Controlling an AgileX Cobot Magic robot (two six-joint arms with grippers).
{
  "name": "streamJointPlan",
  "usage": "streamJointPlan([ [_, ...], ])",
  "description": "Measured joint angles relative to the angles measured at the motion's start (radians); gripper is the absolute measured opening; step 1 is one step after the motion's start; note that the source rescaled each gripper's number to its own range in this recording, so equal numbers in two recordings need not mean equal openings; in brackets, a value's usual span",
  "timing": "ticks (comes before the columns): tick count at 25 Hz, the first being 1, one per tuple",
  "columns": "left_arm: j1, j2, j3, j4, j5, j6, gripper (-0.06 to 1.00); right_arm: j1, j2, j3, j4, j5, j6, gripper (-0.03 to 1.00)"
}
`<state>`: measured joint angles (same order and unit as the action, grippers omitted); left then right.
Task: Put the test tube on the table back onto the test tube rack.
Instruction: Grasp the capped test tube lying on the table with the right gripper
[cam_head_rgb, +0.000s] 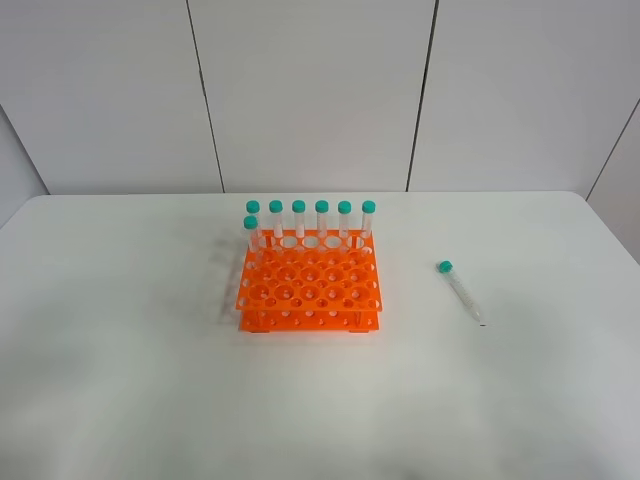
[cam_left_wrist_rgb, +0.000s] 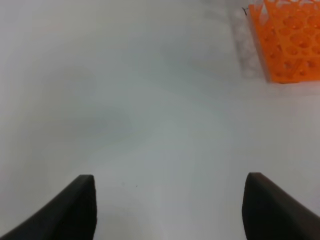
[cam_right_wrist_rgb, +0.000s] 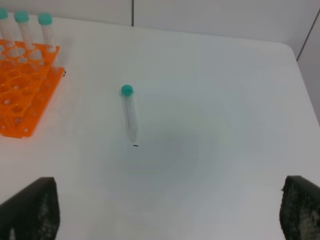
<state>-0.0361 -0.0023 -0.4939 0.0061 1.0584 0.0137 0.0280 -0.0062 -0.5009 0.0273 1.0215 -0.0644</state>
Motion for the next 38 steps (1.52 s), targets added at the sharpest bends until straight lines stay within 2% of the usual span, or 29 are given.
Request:
streamJointPlan([
  [10,0.0,0.0,0.0,0.0,0.0,0.0,0.93,0.0,0.006,-0.003,0.0,-0.001,0.0,0.98],
  [13,0.0,0.0,0.0,0.0,0.0,0.0,0.93,0.0,0.094,-0.049,0.0,-0.008,0.0,0.98],
  [17,0.0,0.0,0.0,0.0,0.0,0.0,0.93,0.0,0.35,-0.154,0.0,-0.041,0.0,0.98],
  [29,0.0,0.0,0.0,0.0,0.0,0.0,0.93,0.0,1.263,-0.496,0.0,-0.057,-0.042,0.98],
  [35,0.0,0.0,0.0,0.0,0.0,0.0,0.93,0.0,1.583,-0.672,0.003,-0.055,-0.086,0.98],
  [38,0.0,0.0,0.0,0.0,0.0,0.0,0.93,0.0,1.686,-0.739,0.04,-0.071,-0.103,0.98],
])
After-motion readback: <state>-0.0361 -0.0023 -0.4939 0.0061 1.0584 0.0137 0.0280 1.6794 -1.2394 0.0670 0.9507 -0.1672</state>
